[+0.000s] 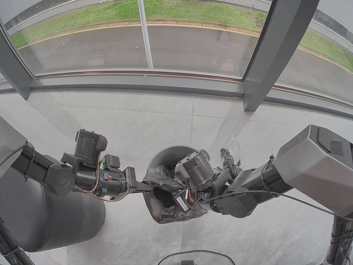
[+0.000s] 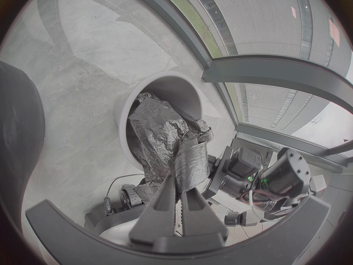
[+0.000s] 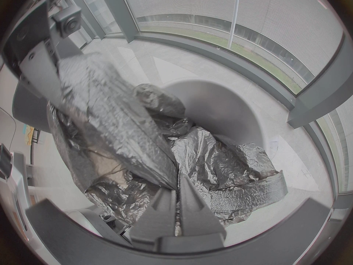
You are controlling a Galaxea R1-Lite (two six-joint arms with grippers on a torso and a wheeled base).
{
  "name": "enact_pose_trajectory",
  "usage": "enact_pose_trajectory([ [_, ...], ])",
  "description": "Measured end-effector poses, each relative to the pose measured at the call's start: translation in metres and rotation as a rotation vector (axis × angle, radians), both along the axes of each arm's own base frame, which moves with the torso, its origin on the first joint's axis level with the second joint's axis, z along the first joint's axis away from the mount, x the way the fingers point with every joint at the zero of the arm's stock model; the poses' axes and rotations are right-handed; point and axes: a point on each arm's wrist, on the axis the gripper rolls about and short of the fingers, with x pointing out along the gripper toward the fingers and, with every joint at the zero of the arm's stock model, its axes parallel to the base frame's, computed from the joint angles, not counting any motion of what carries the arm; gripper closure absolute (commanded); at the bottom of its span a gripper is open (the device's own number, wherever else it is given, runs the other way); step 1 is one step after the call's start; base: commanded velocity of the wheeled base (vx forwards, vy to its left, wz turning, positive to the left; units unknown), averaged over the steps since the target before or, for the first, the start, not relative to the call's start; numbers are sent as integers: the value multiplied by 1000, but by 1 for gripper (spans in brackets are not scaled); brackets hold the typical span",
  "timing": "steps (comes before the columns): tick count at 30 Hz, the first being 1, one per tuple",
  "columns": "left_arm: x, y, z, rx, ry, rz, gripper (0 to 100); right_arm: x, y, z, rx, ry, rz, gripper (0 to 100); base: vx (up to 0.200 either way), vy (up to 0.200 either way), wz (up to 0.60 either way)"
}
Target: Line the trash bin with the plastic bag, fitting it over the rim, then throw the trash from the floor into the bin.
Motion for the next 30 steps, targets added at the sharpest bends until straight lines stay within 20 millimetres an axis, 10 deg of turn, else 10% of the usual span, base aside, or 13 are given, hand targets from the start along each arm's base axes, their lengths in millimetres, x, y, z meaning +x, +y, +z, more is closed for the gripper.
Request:
enact_pose_trajectory([
  [19, 9, -2, -4, 80, -215, 42, 100, 63, -17, 67, 72, -229, -44, 100, 0, 0, 0],
  [30, 25, 7, -12, 96, -214, 78, 100, 94, -18, 60, 75, -272, -71, 100, 0, 0, 0],
])
